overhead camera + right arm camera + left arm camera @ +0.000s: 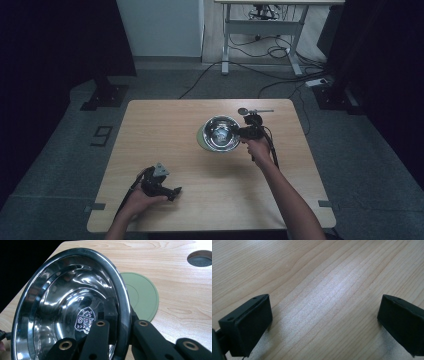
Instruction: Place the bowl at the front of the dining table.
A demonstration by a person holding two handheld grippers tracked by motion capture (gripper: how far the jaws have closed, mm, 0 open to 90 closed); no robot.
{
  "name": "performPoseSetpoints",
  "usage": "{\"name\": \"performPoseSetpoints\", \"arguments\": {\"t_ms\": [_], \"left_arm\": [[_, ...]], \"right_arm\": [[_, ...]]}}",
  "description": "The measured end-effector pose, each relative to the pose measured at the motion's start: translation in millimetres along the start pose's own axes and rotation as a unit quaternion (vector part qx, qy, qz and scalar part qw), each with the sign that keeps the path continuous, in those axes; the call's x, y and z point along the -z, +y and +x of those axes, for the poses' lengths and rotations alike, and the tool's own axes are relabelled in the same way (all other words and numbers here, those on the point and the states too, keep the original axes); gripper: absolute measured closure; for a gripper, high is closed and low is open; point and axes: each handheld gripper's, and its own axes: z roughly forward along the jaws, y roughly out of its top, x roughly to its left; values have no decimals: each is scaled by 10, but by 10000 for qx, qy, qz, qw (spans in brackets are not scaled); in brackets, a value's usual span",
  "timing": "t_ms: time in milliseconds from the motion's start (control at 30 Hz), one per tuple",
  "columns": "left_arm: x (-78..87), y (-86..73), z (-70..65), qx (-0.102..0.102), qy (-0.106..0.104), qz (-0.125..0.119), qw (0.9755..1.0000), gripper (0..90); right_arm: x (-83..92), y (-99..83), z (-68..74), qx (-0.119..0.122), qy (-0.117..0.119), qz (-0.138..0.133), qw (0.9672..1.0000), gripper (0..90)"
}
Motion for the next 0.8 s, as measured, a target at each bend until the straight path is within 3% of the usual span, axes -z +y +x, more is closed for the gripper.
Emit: {"name": "performPoseSetpoints", "arguments": {"t_ms": [800], "left_arm": [[0,0,1,-3,-4,0,10000,0]], "right_arm": [[-77,92,105,77,16,9,10000,869]]}}
